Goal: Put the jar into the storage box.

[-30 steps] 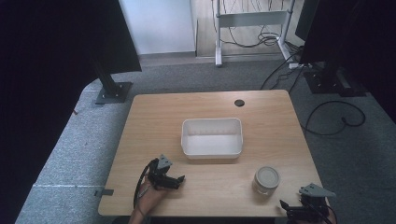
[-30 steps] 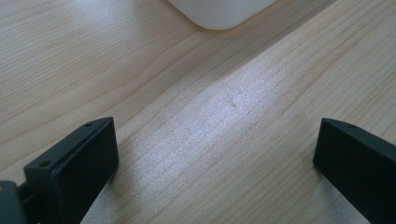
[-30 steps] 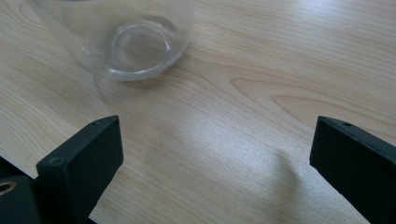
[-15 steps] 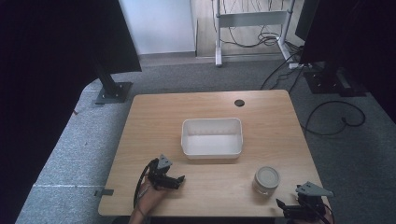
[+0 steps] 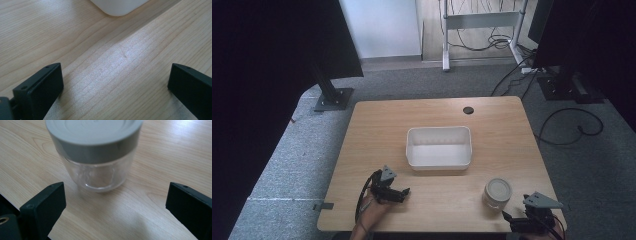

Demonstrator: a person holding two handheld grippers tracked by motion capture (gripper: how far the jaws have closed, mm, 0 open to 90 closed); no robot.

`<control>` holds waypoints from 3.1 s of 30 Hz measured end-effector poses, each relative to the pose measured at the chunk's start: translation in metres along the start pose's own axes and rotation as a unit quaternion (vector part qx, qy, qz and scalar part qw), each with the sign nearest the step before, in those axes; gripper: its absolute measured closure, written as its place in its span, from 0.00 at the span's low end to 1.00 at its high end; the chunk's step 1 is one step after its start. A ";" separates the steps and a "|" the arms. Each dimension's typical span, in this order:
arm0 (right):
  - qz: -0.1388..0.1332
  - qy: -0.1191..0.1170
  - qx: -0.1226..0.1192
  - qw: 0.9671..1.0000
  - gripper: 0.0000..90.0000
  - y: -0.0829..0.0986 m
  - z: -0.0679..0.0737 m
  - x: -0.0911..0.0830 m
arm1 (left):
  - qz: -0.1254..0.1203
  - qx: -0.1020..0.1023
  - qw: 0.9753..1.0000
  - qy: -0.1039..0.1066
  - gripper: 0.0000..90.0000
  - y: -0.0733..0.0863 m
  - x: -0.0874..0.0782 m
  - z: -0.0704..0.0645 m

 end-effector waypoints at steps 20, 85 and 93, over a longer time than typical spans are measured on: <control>-0.003 -0.007 -0.016 1.000 0.03 -0.018 0.012 0.018 | 0.000 -0.001 1.000 -0.001 0.00 0.000 0.000 0.000; -0.014 0.003 -0.016 1.000 0.10 -0.073 0.028 0.039 | -0.002 -0.004 1.000 -0.001 0.00 -0.001 0.001 0.000; -0.019 -0.002 -0.018 1.000 0.10 -0.083 0.032 0.043 | -0.002 -0.004 1.000 -0.001 0.00 -0.001 0.001 0.000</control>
Point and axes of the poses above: each handheld gripper's, and its own axes: x roughly forward along the jaws, y roughly out of its underside, z roughly to its left, the point moved 6 cm from there along x, roughly forward along the jaws, and after that the axes turned 10 degrees about z, right-handed, at the moved point
